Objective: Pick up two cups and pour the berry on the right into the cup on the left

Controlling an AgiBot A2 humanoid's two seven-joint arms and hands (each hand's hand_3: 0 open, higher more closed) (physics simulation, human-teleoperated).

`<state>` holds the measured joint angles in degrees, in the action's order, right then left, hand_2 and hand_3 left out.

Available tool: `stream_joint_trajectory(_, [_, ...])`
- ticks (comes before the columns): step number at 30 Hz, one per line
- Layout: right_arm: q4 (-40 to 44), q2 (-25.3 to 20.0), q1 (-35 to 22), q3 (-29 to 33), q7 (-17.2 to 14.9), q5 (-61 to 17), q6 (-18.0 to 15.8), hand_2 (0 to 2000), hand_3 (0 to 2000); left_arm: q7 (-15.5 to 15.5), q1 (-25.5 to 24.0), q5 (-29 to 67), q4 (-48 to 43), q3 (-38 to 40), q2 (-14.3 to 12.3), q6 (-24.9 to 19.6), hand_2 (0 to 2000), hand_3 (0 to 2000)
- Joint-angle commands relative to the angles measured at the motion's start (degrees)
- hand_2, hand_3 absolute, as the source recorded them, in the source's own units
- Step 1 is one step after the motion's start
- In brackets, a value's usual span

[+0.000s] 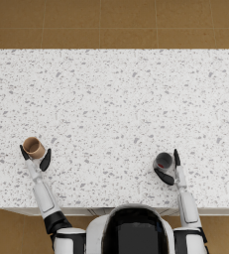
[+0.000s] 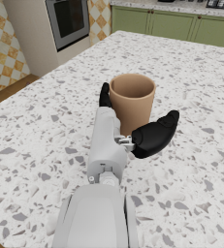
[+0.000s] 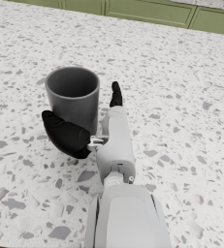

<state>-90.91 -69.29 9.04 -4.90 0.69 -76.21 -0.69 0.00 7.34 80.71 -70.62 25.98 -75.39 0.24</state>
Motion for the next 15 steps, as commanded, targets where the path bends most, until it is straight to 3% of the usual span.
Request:
stream_joint_trajectory(1, [-0.01,-0.02,-0.03,-0.04,-0.05,0.00,0.11,0,0,0.00,2.63,0.00,2.51,-0.55,0.90,0.10,0,0])
stream_joint_trajectory(9, [0.27,-0.46,-1.17,-2.56,-0.36,-0.05,2.73,0,0,-0.02,4.66,0.01,4.81,-1.89,1.07,0.31,0,0])
stream_joint_trajectory(15, [-0.26,-1.55,-2.63,-3.45,-0.61,-0.01,1.42,0,0,0.00,5.35,0.01,5.29,-1.45,0.91,0.11,0,0])
